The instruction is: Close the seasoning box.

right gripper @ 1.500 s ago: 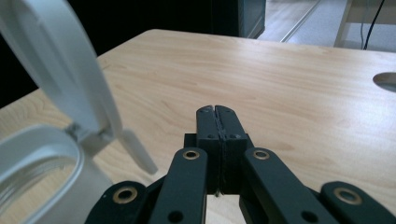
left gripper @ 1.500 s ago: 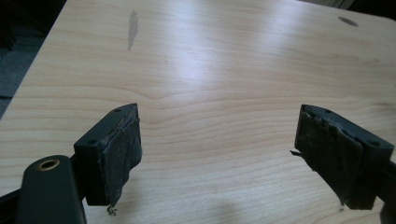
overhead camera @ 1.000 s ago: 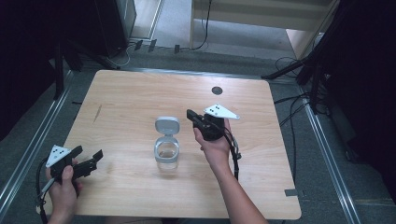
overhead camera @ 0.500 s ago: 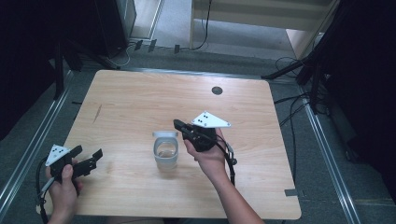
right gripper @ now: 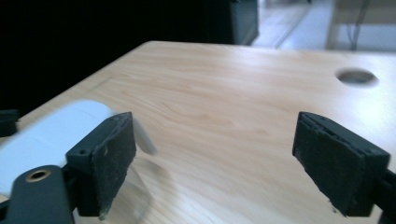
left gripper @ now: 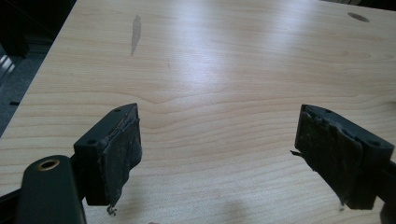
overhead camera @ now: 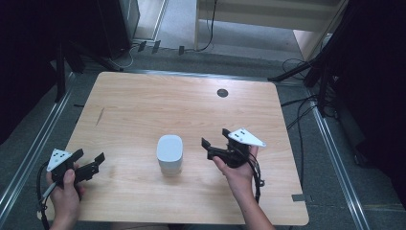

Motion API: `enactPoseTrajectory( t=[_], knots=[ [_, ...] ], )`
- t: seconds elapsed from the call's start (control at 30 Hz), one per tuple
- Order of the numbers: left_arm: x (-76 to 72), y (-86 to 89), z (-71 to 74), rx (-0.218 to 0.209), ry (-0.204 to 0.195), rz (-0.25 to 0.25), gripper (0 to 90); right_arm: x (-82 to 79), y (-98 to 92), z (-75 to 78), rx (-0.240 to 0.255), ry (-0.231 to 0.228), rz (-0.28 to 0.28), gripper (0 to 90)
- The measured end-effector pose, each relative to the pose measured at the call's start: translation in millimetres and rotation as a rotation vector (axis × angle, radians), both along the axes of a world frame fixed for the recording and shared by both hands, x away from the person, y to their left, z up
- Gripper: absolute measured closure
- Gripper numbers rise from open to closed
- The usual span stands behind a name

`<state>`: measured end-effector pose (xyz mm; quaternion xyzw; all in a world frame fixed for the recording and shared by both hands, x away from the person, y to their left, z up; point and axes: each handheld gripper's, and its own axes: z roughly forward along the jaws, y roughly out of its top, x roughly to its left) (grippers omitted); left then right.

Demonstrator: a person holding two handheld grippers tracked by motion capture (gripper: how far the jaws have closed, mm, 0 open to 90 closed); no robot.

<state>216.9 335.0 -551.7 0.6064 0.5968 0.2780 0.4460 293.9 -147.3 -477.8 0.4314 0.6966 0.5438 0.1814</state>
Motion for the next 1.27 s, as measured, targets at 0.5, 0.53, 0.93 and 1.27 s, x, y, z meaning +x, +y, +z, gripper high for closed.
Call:
enactPoseTrajectory(
  t=[0.5, 0.53, 0.93, 1.27],
  knots=[
    [0.4, 0.1, -0.1, -0.001, 0.002, 0.002, 14.4, -33.7, -122.2, -39.8, -0.054, 0.053, -0.229, 14.3],
    [0.6, -0.1, 0.0, 0.002, 0.004, 0.007, 14.4, -38.1, -134.3, -45.7, -0.068, 0.065, -0.248, 14.5],
    [-0.4, 4.9, -0.6, -0.037, 0.005, 0.013, 14.2, -58.7, -191.3, -65.3, -0.079, 0.111, -0.326, 15.1],
    [3.9, 3.7, -0.4, -0.020, 0.012, 0.058, 14.2, -61.1, -186.2, -68.8, -0.089, 0.095, -0.304, 14.4]
  ],
)
